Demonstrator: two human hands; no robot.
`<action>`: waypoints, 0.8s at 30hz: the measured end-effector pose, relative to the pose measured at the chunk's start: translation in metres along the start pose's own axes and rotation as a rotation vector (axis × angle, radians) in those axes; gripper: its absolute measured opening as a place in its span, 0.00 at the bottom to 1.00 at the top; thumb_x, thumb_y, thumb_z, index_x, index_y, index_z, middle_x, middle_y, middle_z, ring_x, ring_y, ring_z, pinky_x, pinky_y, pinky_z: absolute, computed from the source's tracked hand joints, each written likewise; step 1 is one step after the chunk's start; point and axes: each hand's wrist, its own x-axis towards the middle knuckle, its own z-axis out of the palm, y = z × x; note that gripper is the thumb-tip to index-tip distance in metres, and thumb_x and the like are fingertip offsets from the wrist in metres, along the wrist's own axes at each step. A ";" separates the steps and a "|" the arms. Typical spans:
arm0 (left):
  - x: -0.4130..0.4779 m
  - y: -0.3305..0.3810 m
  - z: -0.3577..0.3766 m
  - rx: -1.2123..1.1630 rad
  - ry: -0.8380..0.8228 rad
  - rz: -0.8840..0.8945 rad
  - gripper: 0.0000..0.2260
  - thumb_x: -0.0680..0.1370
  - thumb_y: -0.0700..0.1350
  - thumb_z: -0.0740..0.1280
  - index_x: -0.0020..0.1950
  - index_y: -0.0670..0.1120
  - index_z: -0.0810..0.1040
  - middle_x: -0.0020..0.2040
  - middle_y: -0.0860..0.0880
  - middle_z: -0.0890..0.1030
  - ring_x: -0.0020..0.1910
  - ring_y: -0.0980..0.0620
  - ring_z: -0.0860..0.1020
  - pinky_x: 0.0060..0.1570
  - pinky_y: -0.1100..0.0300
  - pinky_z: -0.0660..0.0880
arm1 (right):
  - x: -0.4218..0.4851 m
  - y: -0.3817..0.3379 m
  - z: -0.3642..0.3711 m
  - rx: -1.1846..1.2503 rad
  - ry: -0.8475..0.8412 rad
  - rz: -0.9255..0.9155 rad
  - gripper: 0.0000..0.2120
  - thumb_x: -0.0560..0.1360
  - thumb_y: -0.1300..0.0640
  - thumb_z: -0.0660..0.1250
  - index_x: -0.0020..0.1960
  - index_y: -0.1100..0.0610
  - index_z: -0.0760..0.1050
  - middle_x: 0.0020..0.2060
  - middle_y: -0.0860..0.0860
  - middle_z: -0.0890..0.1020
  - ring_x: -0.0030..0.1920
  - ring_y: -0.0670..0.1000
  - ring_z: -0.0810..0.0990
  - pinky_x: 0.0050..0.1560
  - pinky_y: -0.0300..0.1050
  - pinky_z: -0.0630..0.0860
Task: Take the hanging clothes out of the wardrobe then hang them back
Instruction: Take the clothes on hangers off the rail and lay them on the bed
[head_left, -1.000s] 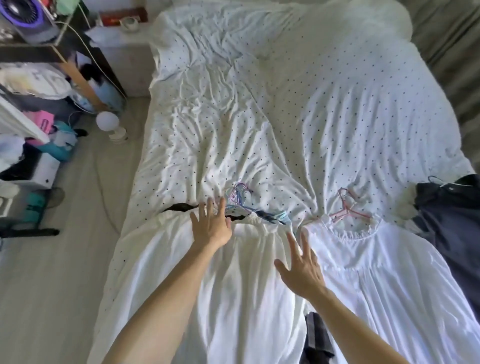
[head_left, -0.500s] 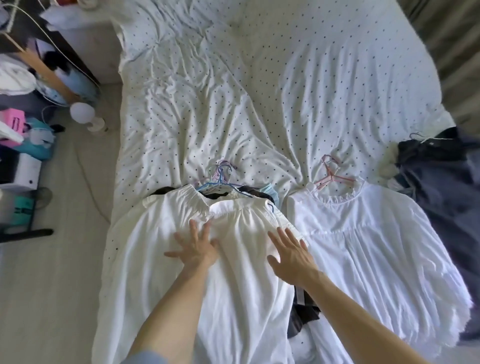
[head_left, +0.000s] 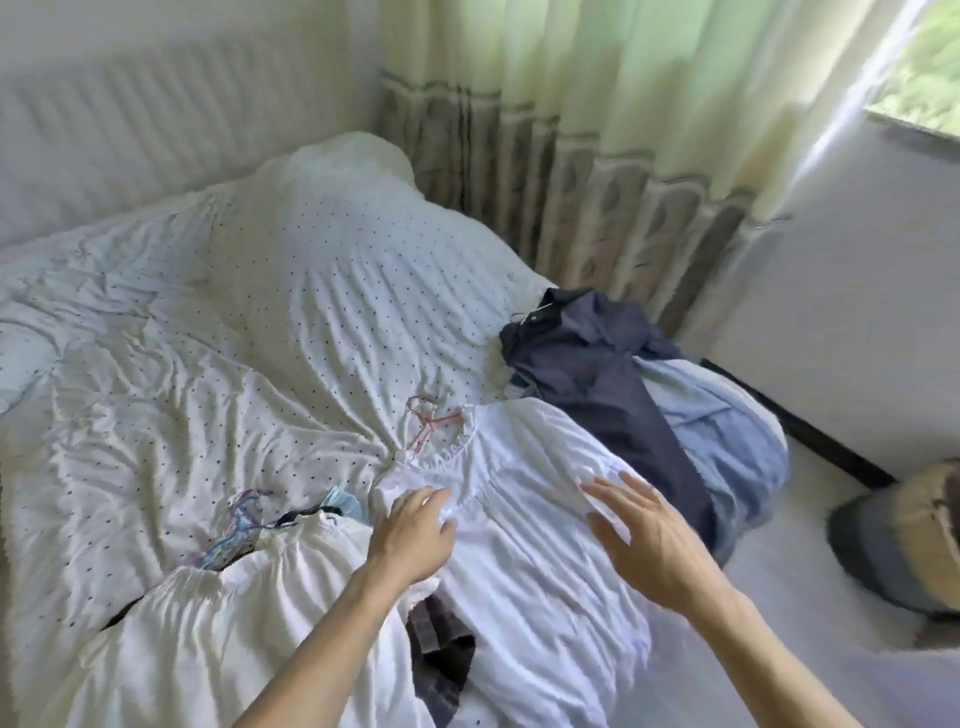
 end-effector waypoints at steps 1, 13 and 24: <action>0.004 0.039 -0.008 0.021 0.037 0.073 0.23 0.83 0.53 0.56 0.78 0.54 0.61 0.77 0.52 0.63 0.77 0.51 0.60 0.73 0.49 0.60 | -0.017 0.022 -0.024 -0.004 0.073 0.043 0.20 0.82 0.44 0.59 0.73 0.42 0.69 0.72 0.40 0.70 0.78 0.47 0.59 0.75 0.42 0.57; 0.001 0.474 0.002 0.187 0.248 0.870 0.23 0.81 0.56 0.59 0.77 0.58 0.63 0.78 0.53 0.63 0.78 0.52 0.57 0.76 0.45 0.54 | -0.249 0.257 -0.199 0.003 0.811 0.619 0.16 0.78 0.51 0.68 0.66 0.46 0.78 0.67 0.43 0.77 0.74 0.48 0.66 0.73 0.48 0.64; -0.052 0.721 0.097 0.254 0.022 1.407 0.24 0.81 0.55 0.60 0.78 0.60 0.61 0.79 0.54 0.61 0.78 0.51 0.57 0.76 0.51 0.54 | -0.409 0.320 -0.230 -0.076 1.052 1.122 0.17 0.78 0.47 0.64 0.66 0.43 0.77 0.67 0.38 0.75 0.74 0.42 0.63 0.71 0.42 0.62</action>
